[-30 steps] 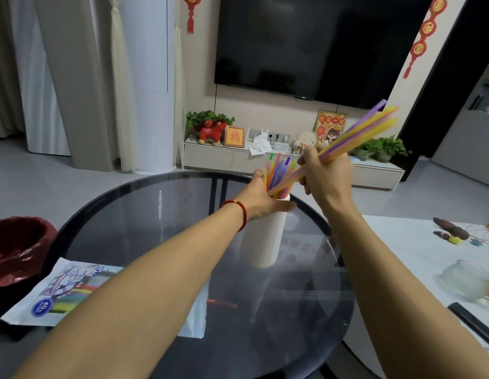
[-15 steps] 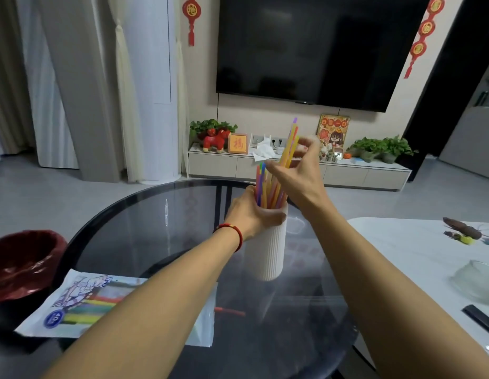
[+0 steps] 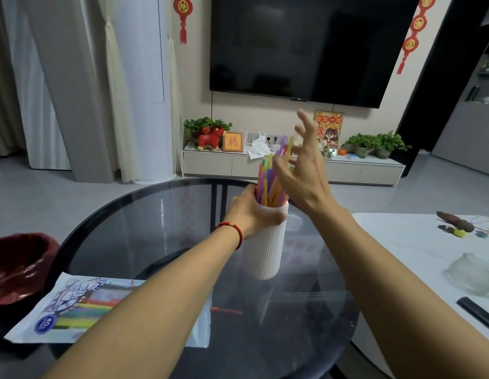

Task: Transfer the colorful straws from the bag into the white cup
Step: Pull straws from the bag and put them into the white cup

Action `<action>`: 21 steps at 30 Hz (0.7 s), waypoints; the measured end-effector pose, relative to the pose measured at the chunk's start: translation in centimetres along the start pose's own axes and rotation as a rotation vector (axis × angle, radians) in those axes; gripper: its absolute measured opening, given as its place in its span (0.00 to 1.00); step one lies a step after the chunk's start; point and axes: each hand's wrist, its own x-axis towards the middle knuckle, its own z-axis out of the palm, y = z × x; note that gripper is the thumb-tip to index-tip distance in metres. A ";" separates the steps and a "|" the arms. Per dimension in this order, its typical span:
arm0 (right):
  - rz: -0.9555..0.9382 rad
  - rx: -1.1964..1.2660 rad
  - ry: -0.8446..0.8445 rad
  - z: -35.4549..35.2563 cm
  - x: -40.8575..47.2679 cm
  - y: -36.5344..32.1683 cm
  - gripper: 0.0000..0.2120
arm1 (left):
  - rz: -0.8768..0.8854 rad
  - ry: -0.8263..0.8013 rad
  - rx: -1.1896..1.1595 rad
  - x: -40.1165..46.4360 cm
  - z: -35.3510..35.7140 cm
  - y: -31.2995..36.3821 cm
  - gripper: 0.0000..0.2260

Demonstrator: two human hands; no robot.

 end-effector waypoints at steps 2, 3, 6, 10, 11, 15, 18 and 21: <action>-0.075 -0.077 -0.016 0.0 0.6 0.0 0.35 | -0.002 0.015 0.006 0.2 0.3 -0.1 0.25; -0.097 -0.153 -0.088 0.0 0.7 0.2 0.30 | 0.001 0.028 0.018 0.4 0.5 -0.3 0.25; -0.120 -0.330 -0.299 0.2 -0.8 1.1 0.19 | 0.004 0.080 0.083 0.8 0.8 -0.8 0.29; -0.137 -0.273 -0.252 0.1 -1.8 1.0 0.25 | -0.004 0.038 0.105 1.4 1.2 -1.3 0.26; -0.163 -0.288 -0.285 0.0 -1.7 1.2 0.27 | 0.024 0.003 0.157 1.5 1.5 -1.1 0.26; -0.125 -0.388 -0.425 0.4 -1.5 1.5 0.20 | 0.075 0.049 0.264 1.4 1.1 -0.9 0.29; -0.095 -0.397 -0.398 0.1 -1.4 1.2 0.21 | -0.004 0.071 0.159 1.4 0.0 -0.8 0.28; -0.114 -0.332 -0.241 -0.5 -2.1 0.2 0.20 | -0.022 -0.057 0.120 0.6 -1.2 -0.9 0.40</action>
